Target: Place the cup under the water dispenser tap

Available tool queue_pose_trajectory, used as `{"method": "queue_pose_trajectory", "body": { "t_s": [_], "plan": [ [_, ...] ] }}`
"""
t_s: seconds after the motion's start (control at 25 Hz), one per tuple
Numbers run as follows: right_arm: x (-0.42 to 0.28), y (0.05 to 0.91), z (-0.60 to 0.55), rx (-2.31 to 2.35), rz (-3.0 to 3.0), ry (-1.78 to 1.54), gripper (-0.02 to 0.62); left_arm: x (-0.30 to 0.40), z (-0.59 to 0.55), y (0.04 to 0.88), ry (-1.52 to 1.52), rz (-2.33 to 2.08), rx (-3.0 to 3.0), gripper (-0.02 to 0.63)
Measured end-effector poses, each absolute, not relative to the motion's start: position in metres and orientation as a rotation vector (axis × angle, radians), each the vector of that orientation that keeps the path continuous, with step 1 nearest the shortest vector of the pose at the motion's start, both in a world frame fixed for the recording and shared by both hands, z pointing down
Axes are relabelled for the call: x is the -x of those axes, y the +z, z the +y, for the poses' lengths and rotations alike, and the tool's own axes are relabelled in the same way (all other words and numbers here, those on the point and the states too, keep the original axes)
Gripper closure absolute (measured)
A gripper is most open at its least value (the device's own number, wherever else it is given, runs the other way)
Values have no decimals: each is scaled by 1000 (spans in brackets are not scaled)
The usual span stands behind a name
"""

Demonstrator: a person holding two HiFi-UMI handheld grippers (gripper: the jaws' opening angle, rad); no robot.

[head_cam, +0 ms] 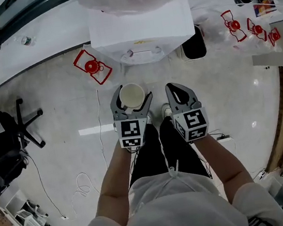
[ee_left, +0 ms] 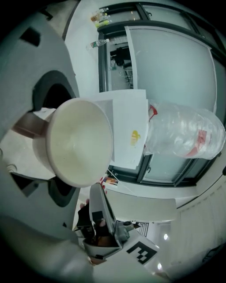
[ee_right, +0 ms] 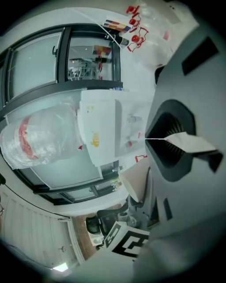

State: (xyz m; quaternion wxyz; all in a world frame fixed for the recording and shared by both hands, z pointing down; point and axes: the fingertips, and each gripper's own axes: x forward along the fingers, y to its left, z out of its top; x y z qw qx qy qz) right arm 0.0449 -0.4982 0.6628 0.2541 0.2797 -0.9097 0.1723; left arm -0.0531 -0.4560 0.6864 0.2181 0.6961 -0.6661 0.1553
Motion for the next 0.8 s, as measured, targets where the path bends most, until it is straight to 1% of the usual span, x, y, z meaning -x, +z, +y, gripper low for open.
{"method": "queue_pose_trajectory", "body": {
  "t_s": [0.36,0.48,0.8],
  "plan": [
    [-20,731,-524,-645,-2546,339,566,81,-505,793,435,-1936,-1836,160],
    [-17,757,-530,-635,-2549,342,566,94,-520,827,420,-1955,-1788,160],
    [-18,812,-552,-643,-2528,362,566,113,-559,875,434,-1996,-1766,160]
  ]
}}
